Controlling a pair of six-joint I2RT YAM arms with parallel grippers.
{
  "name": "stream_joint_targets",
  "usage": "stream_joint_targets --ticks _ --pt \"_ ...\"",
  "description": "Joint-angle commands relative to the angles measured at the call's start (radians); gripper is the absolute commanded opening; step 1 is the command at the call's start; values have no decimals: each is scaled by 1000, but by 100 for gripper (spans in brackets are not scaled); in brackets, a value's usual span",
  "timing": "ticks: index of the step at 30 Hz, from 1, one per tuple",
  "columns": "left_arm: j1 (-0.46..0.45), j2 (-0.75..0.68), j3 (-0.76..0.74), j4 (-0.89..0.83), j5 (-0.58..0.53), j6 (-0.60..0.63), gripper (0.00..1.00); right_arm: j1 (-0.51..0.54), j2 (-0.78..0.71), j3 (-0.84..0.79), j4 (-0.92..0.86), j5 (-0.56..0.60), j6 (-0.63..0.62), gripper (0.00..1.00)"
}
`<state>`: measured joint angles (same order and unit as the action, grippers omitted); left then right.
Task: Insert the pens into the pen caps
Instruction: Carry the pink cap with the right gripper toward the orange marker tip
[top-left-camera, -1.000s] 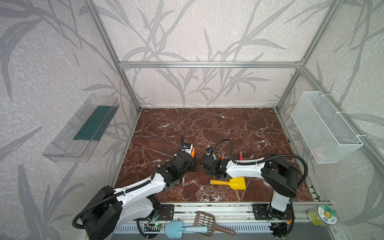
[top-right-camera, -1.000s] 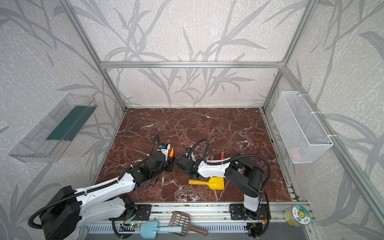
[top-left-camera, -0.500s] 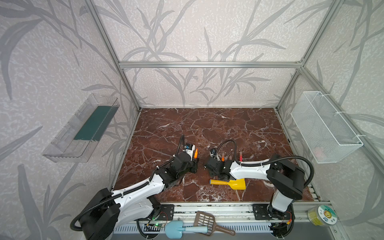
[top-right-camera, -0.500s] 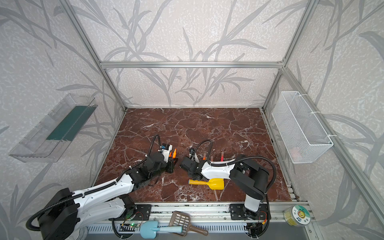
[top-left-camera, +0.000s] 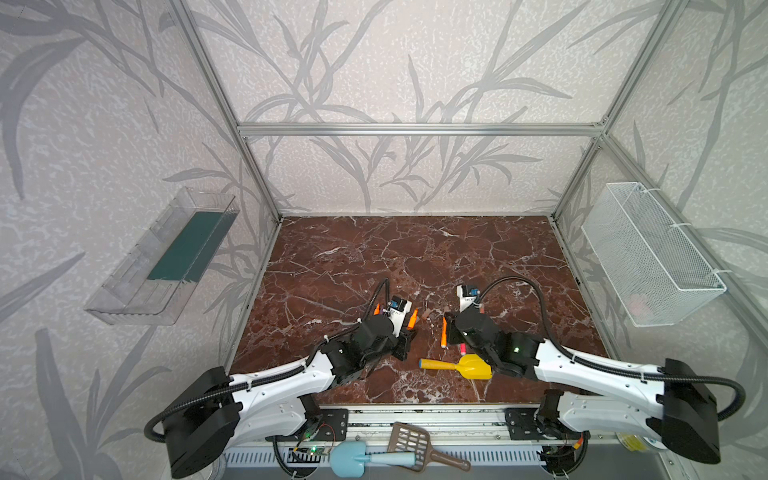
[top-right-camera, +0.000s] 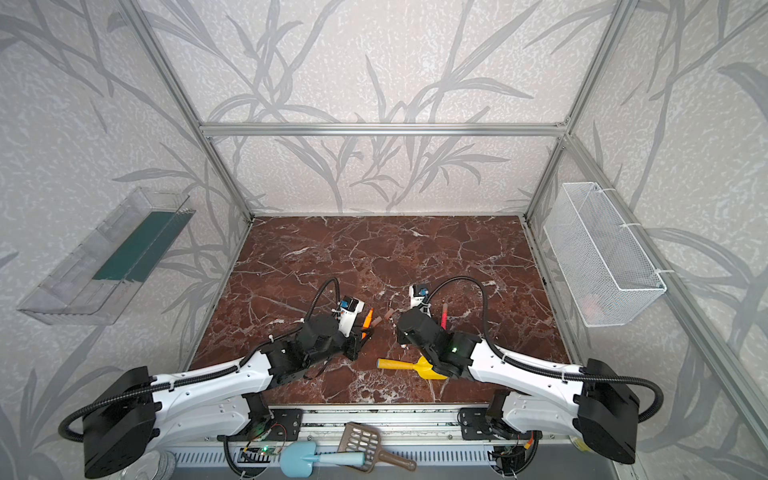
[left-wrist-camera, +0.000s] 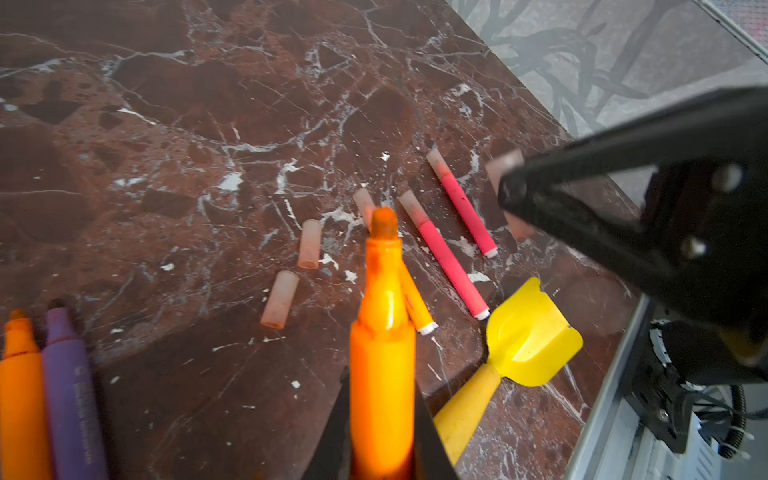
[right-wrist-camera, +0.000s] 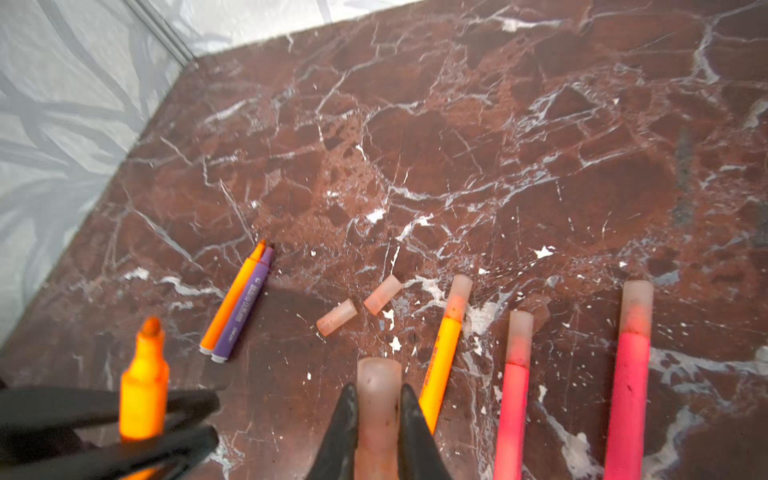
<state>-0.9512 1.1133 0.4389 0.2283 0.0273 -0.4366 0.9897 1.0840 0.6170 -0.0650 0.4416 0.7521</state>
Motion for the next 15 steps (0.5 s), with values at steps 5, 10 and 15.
stream_joint_targets --ticks 5,10,15 --pt "-49 57 24 172 0 -16 0 -60 -127 -109 264 -98 93 3" --pt "-55 96 24 220 21 -27 0 -63 -139 -145 385 -98 131 3" --pt "-55 133 42 232 32 -31 0 -64 -95 -133 449 -109 147 3"
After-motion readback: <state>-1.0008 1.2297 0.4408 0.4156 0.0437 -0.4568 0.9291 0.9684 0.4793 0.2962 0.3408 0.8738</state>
